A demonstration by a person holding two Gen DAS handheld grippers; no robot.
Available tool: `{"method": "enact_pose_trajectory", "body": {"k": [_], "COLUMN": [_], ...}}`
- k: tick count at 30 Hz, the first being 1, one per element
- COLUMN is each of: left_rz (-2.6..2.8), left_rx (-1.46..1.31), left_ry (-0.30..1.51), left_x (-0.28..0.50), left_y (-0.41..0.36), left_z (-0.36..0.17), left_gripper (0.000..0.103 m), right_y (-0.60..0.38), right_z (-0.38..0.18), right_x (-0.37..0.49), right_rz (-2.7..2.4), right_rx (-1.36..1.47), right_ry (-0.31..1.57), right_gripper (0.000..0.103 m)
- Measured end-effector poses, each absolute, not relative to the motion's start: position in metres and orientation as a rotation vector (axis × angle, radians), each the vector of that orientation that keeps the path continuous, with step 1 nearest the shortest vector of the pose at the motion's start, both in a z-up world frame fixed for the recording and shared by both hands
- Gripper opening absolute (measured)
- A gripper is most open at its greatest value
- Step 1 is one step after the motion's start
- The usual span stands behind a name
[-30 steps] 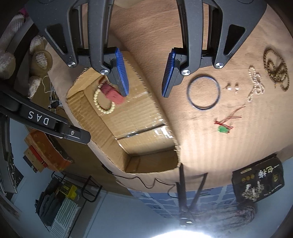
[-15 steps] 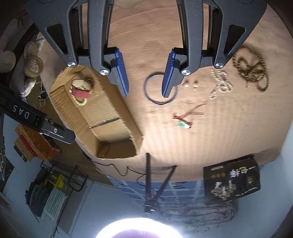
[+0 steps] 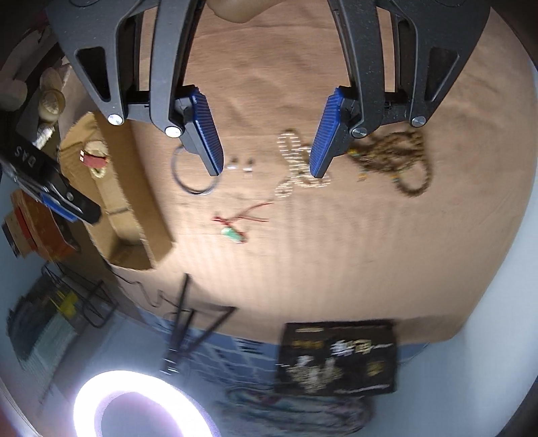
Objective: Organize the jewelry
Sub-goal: 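Move the left tool to the brown prayer beads while the right tool approaches a pearl stud earring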
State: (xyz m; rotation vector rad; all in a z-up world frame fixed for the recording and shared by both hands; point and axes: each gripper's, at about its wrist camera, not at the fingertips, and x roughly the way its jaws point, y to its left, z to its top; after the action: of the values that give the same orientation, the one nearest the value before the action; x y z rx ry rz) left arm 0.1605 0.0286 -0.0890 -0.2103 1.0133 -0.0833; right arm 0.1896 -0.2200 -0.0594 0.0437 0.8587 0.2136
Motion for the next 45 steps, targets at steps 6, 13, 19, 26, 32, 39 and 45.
{"method": "enact_pose_trajectory", "body": {"k": [6,13,19,26,32,39,45], "left_rz": [0.006,0.087,0.131,0.141,0.133,0.137,0.15], "left_rx": [-0.312,-0.421,-0.499,-0.571,-0.564,-0.57,-0.562], "left_ry": [1.08,1.159,1.197,1.233,1.249,1.249,1.249], "left_x": [0.163,0.164,0.166,0.172,0.177,0.181,0.183], "left_y": [0.08,0.13,0.156,0.168,0.165,0.165,0.17], "left_z": [-0.107,-0.133,-0.155,-0.175,-0.183,-0.183,-0.184], "left_gripper": [0.06,0.061,0.061,0.061,0.061,0.061,0.061], "right_y": [-0.191,-0.167,-0.145,-0.129,-0.119,-0.102,-0.095], "right_z": [-0.078,-0.109,-0.129,-0.147,-0.152,-0.161,-0.167], "right_x": [0.199,0.211,0.219,0.226,0.232,0.238,0.242], "right_rz": [0.316,0.398,0.464,0.469,0.49,0.485,0.471], "right_rx": [0.042,0.079,0.115,0.088,0.093,0.028,-0.008], "right_ry": [0.935,1.081,1.172,1.234,1.243,1.252,1.258], "right_gripper": [0.08,0.08,0.068,0.047,0.037,0.033,0.033]}}
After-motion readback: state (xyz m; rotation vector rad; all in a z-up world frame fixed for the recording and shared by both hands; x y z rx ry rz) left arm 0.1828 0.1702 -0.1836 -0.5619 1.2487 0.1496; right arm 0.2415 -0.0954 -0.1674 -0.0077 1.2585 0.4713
